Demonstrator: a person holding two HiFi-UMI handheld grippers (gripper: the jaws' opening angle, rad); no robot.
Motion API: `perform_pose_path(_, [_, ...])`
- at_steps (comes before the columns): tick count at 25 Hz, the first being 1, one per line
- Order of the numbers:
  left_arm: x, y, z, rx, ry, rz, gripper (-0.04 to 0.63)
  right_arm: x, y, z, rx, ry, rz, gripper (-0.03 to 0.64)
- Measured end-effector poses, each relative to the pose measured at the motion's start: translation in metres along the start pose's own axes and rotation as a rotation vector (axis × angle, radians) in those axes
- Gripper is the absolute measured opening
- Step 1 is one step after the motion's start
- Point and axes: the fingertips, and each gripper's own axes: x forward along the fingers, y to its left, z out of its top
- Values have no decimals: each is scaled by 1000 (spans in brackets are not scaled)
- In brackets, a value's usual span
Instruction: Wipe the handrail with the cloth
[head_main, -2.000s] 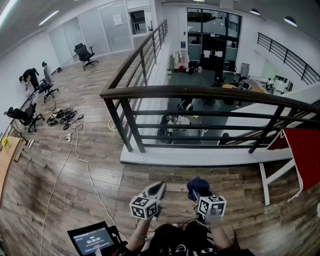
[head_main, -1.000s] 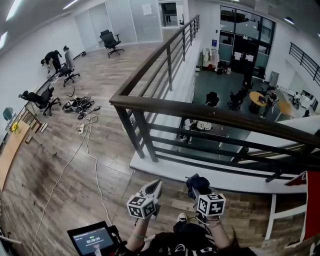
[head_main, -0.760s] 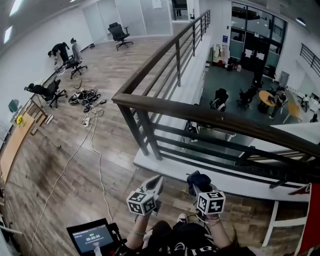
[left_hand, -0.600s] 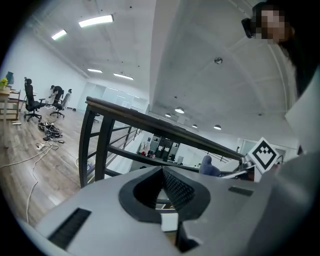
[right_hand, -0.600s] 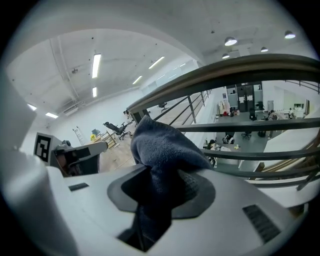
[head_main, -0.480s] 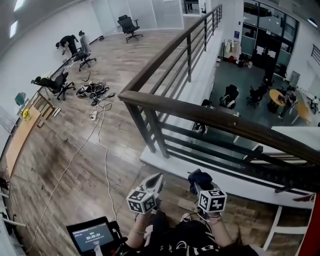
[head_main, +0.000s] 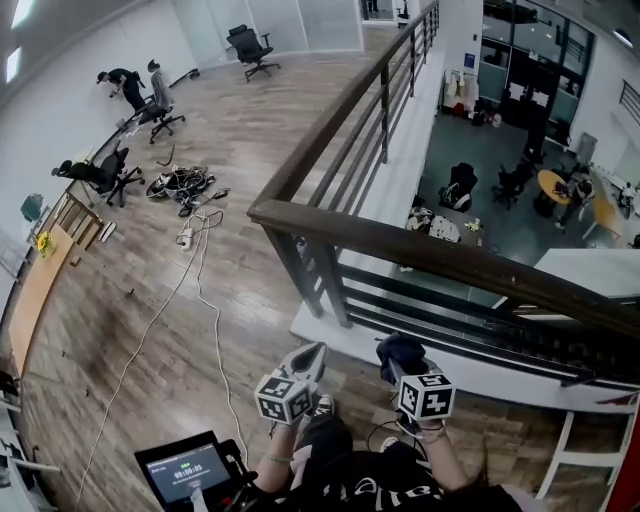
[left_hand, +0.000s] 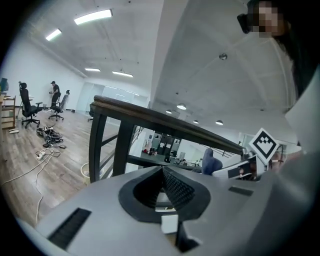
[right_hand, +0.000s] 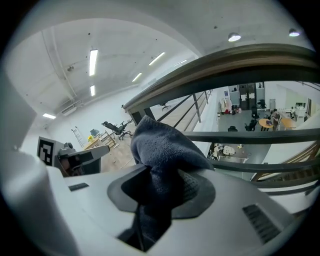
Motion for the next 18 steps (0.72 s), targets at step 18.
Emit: perform_pose_path(18, [12, 209, 74, 28, 5, -74, 2, 172, 199, 240, -83, -231, 84, 109])
